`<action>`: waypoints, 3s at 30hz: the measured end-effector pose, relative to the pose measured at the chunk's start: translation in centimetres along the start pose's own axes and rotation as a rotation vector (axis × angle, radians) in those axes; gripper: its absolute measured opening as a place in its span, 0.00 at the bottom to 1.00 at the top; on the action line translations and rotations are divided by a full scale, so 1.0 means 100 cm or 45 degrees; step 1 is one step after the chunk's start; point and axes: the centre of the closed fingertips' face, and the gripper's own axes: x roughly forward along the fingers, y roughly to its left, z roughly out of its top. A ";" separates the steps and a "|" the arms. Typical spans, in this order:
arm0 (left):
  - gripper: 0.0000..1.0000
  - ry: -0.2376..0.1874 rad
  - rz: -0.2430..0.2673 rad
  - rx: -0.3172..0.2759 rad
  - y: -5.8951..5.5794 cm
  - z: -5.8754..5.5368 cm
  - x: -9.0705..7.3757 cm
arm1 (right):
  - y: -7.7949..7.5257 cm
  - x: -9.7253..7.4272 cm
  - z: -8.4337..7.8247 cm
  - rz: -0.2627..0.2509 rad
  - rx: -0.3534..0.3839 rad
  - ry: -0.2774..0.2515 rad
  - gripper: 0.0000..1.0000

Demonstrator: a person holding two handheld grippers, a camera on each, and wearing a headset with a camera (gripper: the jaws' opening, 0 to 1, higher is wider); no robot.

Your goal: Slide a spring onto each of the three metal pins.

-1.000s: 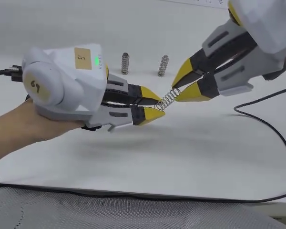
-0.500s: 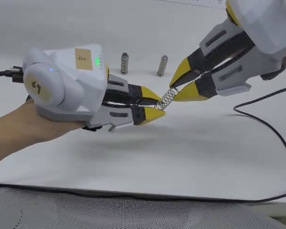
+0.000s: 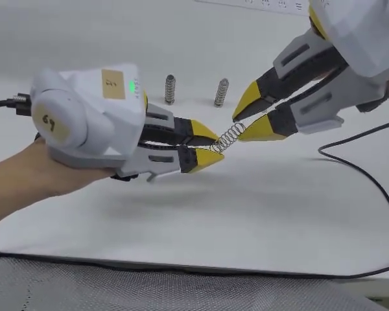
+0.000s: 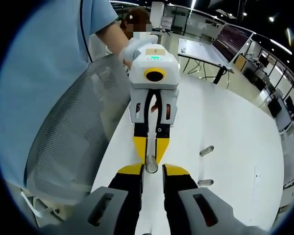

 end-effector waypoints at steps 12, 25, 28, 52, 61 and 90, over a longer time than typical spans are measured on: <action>0.02 0.007 -0.019 0.003 -0.003 0.001 0.002 | 0.004 0.001 -0.002 0.028 -0.005 0.021 0.18; 0.02 0.003 -0.028 0.009 -0.004 0.005 0.003 | 0.008 0.010 -0.004 0.060 0.000 0.029 0.14; 0.02 0.002 -0.030 0.010 -0.004 0.006 0.004 | 0.009 0.012 -0.005 0.069 -0.003 0.032 0.12; 0.02 -0.009 -0.030 0.008 -0.002 0.010 0.007 | 0.006 0.014 -0.009 0.066 0.010 0.060 0.08; 0.02 -0.011 -0.031 -0.008 -0.003 0.009 0.008 | 0.007 0.014 -0.010 0.067 0.022 0.068 0.08; 0.35 -0.040 0.125 -0.229 0.011 -0.005 -0.009 | 0.007 0.014 -0.012 0.067 0.020 0.072 0.08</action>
